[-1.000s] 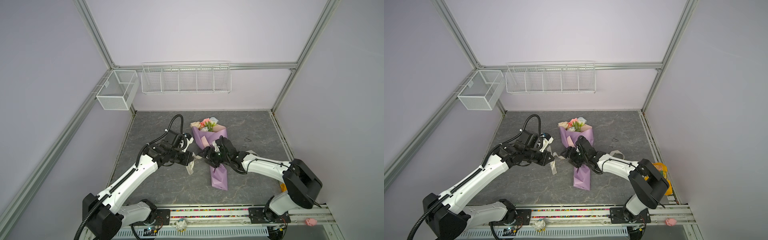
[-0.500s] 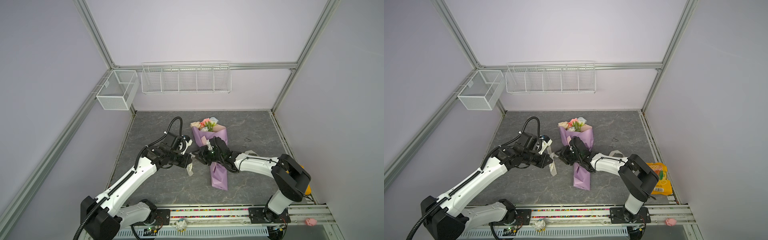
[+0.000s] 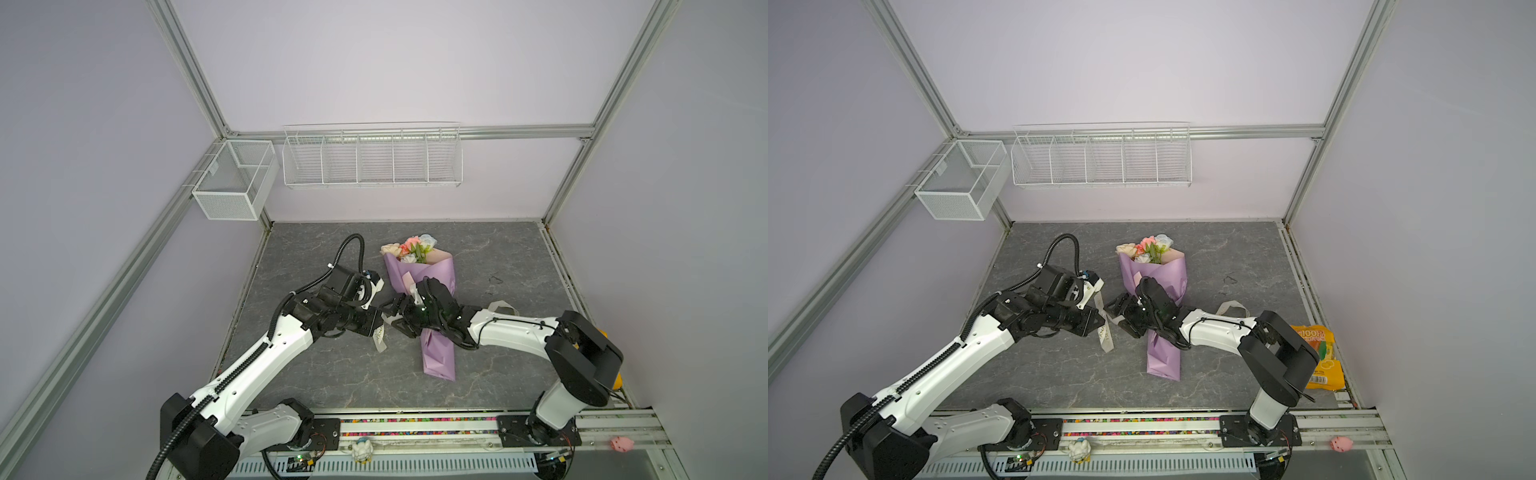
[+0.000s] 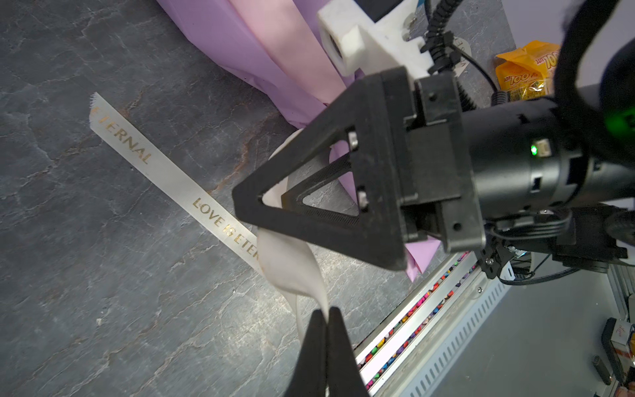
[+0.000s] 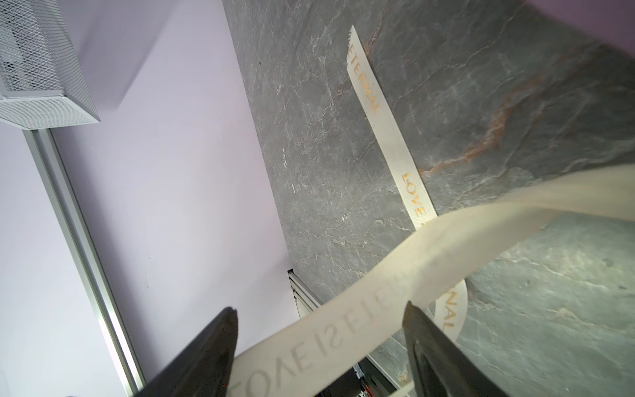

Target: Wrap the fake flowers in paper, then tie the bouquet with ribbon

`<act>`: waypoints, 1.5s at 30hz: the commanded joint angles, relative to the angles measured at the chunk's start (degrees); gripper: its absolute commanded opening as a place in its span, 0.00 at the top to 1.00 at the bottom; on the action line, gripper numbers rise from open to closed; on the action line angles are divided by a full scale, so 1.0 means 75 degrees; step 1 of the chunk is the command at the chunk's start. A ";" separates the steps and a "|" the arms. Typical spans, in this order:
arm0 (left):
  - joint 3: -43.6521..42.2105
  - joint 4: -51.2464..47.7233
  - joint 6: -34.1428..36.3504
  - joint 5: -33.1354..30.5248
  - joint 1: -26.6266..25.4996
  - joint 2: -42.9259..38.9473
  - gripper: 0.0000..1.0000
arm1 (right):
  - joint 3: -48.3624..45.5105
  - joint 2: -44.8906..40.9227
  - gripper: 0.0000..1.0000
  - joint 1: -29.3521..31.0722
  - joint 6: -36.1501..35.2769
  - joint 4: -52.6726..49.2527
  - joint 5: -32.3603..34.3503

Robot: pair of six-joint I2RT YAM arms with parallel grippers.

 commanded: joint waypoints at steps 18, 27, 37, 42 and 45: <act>0.0127 -0.0100 0.0097 -0.0669 -0.0036 0.0044 1.00 | -0.0281 -0.0011 0.20 0.0363 0.0982 -0.0357 0.1010; 0.0167 -0.0137 0.0106 -0.0557 -0.0036 0.0093 1.00 | -0.0047 0.0512 0.25 0.0120 0.1166 0.0830 0.0327; 0.0062 -0.0105 -0.0103 -0.1033 -0.0036 0.0046 1.00 | -0.0734 -0.0492 0.19 0.0170 0.0754 -0.0530 0.1121; 0.0083 0.0002 -0.0043 -0.0802 -0.0036 0.0150 1.00 | -0.0475 -0.0249 0.17 0.0180 0.0282 -0.0652 0.0772; 0.0132 -0.0084 -0.0033 -0.0809 -0.0036 0.0154 1.00 | -0.0474 -0.0026 0.16 0.0172 0.0506 -0.0312 0.0627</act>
